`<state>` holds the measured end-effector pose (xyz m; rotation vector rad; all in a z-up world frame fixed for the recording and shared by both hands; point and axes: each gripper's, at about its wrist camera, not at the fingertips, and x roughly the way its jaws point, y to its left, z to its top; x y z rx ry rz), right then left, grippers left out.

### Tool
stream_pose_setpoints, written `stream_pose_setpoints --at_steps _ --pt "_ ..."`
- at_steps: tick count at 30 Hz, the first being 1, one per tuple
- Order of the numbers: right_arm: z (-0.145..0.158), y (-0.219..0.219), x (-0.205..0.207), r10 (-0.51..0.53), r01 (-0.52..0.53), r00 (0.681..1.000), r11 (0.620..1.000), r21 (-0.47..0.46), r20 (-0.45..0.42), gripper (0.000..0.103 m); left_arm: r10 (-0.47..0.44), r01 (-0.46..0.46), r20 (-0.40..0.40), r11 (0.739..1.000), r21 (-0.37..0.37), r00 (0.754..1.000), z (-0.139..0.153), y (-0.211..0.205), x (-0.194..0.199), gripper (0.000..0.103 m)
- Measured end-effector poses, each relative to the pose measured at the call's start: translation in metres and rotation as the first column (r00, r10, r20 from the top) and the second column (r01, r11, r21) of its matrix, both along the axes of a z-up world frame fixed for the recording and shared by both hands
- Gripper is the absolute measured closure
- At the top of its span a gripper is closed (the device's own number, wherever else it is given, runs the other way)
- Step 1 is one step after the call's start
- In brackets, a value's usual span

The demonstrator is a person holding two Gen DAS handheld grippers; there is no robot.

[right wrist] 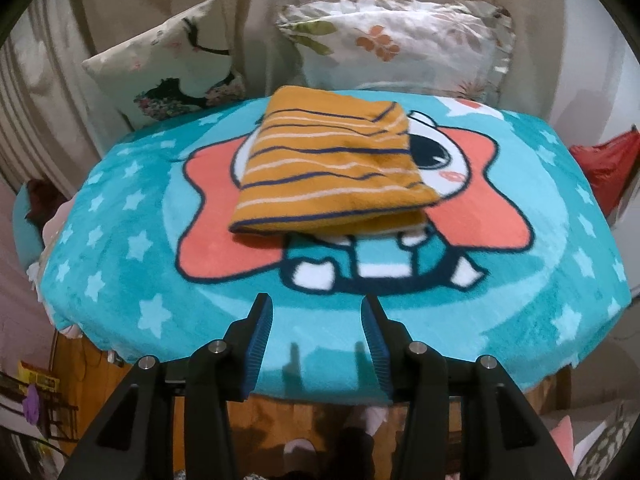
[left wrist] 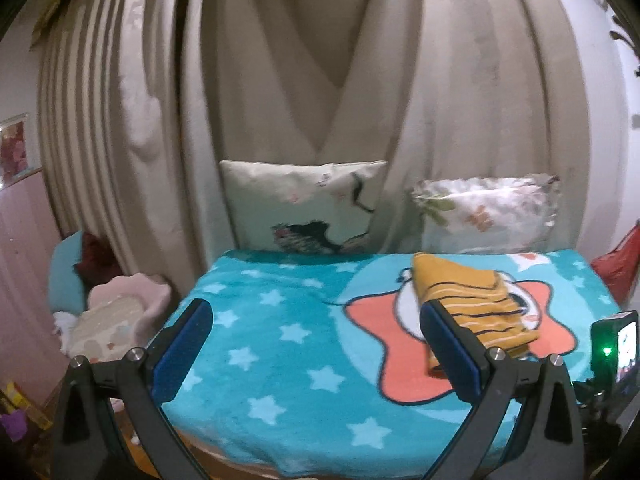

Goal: Fold small clothes
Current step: 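Open the right tool and pull both tools back from the folded sweater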

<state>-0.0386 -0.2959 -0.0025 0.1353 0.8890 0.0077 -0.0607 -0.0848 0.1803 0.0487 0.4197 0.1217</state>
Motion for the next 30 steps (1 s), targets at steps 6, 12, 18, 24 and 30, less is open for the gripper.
stream_pose_setpoints --at_steps 6,12,18,24,30 --pt "0.0 -0.017 -0.014 -0.049 0.049 0.999 0.999 0.007 0.003 0.052 -0.061 0.06 -0.021 0.996 -0.067 0.998 0.0 -0.008 -0.001 0.0" --pt "-0.001 -0.015 -0.017 -0.045 0.045 0.999 0.999 0.0 0.0 0.052 -0.079 0.067 -0.19 0.996 -0.066 0.979 -0.023 -0.013 0.011 0.0" --pt "-0.003 0.001 -0.015 -0.006 0.006 1.0 1.0 -0.014 -0.001 0.051 -0.064 0.052 -0.286 0.998 -0.048 0.956 -0.047 -0.012 0.013 0.0" --pt "-0.005 0.011 -0.014 0.022 -0.022 1.0 0.999 -0.028 -0.006 0.048 -0.062 0.042 -0.367 0.997 -0.063 0.928 -0.067 -0.01 0.016 0.0" --pt "-0.009 0.007 -0.013 0.005 -0.005 1.0 1.0 -0.03 -0.022 0.047 -0.082 0.036 -0.453 0.993 -0.11 0.888 -0.088 -0.008 0.024 0.0"
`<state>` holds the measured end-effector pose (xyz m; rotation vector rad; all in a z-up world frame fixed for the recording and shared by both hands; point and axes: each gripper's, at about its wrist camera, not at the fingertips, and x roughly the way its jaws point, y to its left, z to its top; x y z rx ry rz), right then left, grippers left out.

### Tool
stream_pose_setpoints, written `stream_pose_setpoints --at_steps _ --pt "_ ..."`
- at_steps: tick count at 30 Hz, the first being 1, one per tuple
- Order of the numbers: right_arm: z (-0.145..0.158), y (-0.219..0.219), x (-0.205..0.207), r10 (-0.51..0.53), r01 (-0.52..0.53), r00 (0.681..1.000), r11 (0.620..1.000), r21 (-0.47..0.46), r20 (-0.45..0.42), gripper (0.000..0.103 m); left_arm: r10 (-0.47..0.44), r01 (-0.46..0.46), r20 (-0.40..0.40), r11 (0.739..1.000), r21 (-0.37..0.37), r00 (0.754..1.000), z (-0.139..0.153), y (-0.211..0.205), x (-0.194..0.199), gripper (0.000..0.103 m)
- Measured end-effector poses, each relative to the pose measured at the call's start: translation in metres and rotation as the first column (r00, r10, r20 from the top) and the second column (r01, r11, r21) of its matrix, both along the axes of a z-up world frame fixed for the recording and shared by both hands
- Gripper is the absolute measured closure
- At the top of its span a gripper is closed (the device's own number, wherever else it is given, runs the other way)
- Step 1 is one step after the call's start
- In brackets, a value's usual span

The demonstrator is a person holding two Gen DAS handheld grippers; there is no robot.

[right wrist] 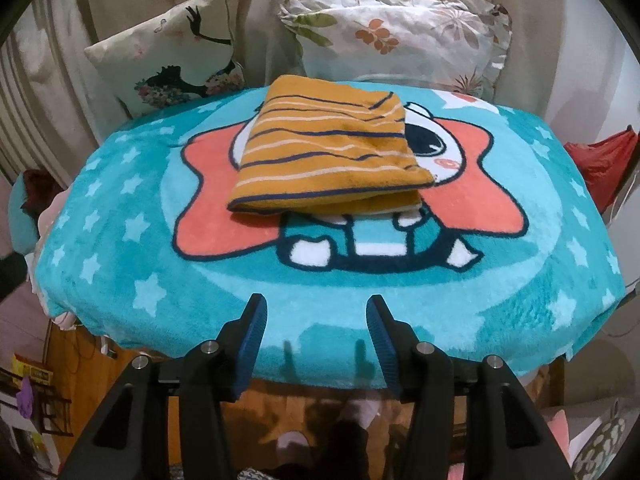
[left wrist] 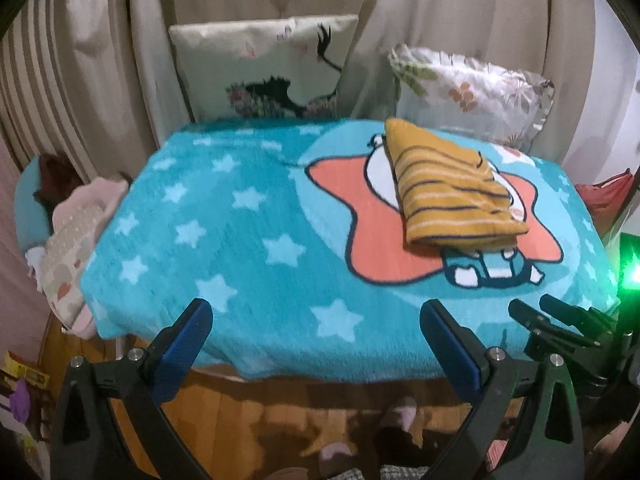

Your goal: Fold small clothes

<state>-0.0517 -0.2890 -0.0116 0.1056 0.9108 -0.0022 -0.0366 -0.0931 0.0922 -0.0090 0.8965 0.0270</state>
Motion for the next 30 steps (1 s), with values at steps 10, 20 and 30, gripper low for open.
stream_pose_setpoints --at_steps 10,20,30 --pt "-0.01 -0.002 0.005 -0.008 0.008 1.0 1.0 0.004 -0.03 0.046 -0.004 0.003 -0.061 1.0 -0.014 0.998 -0.014 0.0 0.002 0.0" --pt "-0.014 0.008 0.012 0.021 -0.022 0.999 1.0 -0.002 -0.043 0.046 0.018 -0.021 -0.114 0.999 -0.024 0.993 -0.026 0.007 0.006 0.0" --pt "-0.018 -0.001 0.012 -0.013 0.013 0.998 1.0 0.006 -0.057 0.045 -0.002 -0.005 -0.154 0.999 -0.041 0.988 -0.034 0.002 0.013 0.0"
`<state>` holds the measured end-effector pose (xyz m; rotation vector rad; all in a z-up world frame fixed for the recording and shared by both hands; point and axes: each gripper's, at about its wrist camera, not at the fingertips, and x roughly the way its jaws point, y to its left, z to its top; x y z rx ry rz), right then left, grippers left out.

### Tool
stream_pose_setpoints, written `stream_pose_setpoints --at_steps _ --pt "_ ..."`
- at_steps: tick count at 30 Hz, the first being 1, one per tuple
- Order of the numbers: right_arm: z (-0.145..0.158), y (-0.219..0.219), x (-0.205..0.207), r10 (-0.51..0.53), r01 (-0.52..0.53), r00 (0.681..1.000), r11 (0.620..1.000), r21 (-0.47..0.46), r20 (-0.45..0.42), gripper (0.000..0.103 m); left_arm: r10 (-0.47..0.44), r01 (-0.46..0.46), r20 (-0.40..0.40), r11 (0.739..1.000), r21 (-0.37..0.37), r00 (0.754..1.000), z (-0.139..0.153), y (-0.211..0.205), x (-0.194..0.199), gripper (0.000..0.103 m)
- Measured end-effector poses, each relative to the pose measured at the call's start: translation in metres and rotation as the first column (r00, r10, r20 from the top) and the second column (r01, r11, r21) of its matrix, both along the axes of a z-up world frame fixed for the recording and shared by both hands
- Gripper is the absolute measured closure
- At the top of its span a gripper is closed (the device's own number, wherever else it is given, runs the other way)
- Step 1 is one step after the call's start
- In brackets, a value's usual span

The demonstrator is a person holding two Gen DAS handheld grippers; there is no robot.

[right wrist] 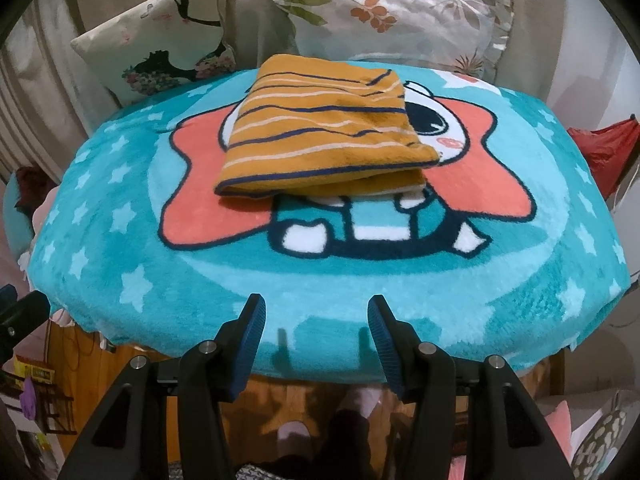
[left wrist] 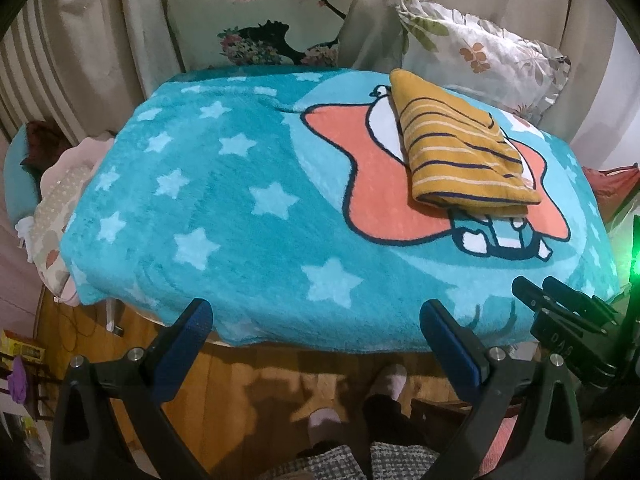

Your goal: Fold small clothes

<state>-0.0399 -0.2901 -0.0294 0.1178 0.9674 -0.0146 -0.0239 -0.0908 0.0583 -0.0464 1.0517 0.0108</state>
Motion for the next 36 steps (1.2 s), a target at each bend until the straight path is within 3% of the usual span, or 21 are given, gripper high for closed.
stream_pose_setpoints --at_steps 9,16,22,27,30,36 --pt "0.018 -0.008 0.026 0.001 -0.001 1.0 1.0 -0.011 0.028 0.045 0.012 -0.012 -0.015 1.0 -0.001 1.0 -0.004 0.002 0.01 0.0" --pt "0.043 0.003 0.095 0.069 -0.062 0.991 0.996 -0.066 0.11 0.045 0.066 -0.066 -0.052 0.998 0.008 0.996 -0.013 0.013 0.022 0.0" --pt "0.023 0.0 0.163 0.086 -0.08 0.994 0.993 -0.083 0.068 0.045 0.111 -0.111 -0.091 0.994 0.005 0.99 -0.024 0.018 0.035 0.0" --pt "-0.016 -0.01 0.201 0.083 -0.088 0.995 0.992 -0.089 -0.052 0.04 0.121 -0.122 -0.126 0.993 0.001 0.985 -0.035 0.017 0.048 0.0" --pt "-0.011 -0.012 0.2 0.086 -0.089 0.995 0.994 -0.061 -0.052 0.04 0.124 -0.125 -0.137 0.992 -0.003 0.983 -0.04 0.017 0.054 0.0" --pt "0.014 -0.012 0.212 0.077 -0.076 0.997 0.997 -0.017 0.029 0.04 0.137 -0.14 -0.159 0.99 -0.006 0.978 -0.047 0.017 0.064 0.0"
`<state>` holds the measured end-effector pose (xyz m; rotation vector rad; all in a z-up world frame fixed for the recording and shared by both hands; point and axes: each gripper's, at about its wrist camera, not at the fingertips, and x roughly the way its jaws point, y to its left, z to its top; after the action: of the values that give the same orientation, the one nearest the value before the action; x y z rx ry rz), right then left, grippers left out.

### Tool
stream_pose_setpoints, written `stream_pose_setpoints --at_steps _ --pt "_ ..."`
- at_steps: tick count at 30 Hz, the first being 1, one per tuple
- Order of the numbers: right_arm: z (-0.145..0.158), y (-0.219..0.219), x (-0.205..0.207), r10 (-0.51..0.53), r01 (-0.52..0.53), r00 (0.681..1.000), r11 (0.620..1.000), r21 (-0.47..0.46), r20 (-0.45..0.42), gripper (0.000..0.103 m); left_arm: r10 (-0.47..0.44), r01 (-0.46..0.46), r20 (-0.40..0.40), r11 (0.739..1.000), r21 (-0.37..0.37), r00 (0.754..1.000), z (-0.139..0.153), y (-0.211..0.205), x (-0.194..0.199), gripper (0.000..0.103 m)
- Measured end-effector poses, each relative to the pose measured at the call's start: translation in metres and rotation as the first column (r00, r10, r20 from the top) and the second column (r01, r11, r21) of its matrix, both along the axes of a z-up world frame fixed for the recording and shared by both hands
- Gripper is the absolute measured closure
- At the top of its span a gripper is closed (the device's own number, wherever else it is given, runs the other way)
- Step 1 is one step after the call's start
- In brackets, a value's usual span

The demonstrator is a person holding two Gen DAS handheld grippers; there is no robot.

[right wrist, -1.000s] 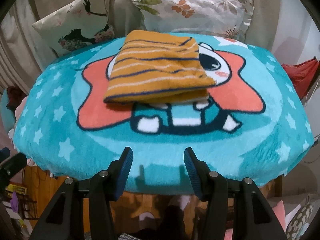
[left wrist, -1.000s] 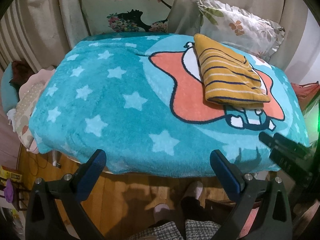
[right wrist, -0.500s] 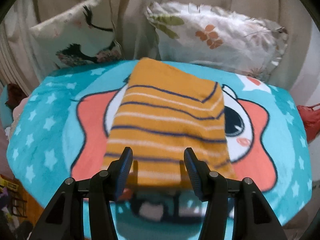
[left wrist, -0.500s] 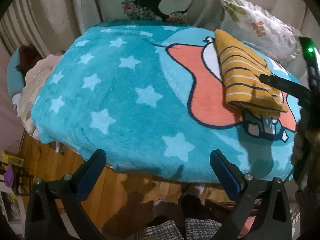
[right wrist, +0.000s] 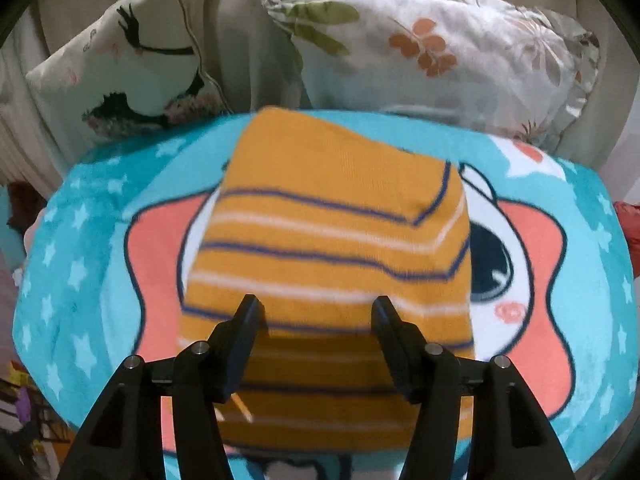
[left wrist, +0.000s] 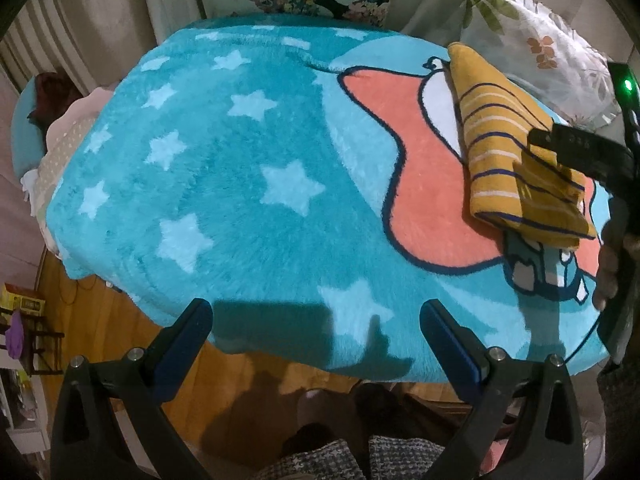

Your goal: Fold small clothes

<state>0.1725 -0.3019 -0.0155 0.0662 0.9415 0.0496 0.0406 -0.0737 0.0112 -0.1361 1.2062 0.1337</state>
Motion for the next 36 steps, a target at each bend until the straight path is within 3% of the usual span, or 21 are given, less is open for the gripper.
stream_pose_setpoints --at_steps 6,12,18,26,31,36 --pt "-0.02 0.009 0.024 0.019 -0.021 0.999 0.999 -0.039 -0.045 0.033 -0.001 0.001 -0.011 1.0 0.002 1.0 -0.002 -0.001 0.003 0.0" --pt "-0.003 -0.01 0.006 -0.029 0.029 0.999 0.999 0.039 0.018 0.033 -0.019 0.019 -0.012 1.0 -0.004 1.0 -0.003 -0.004 0.003 0.0" --pt "-0.02 -0.026 0.009 -0.042 0.044 0.998 0.998 0.052 -0.037 0.032 -0.053 0.053 -0.006 0.999 0.003 0.999 -0.001 -0.011 -0.004 0.0" --pt "0.005 -0.025 -0.055 -0.073 0.072 0.997 0.995 0.072 0.006 0.032 -0.092 0.091 0.036 0.996 0.02 0.995 0.012 -0.014 -0.021 0.0" --pt "-0.004 -0.013 -0.109 -0.063 0.063 0.998 0.998 -0.022 0.0 0.032 -0.125 0.123 0.064 0.992 0.027 0.99 0.018 -0.015 -0.034 0.0" --pt "-0.02 -0.01 -0.154 -0.092 0.091 0.995 0.996 -0.018 -0.03 0.032 -0.161 0.159 0.066 0.987 0.033 0.985 0.018 -0.017 -0.047 0.0"
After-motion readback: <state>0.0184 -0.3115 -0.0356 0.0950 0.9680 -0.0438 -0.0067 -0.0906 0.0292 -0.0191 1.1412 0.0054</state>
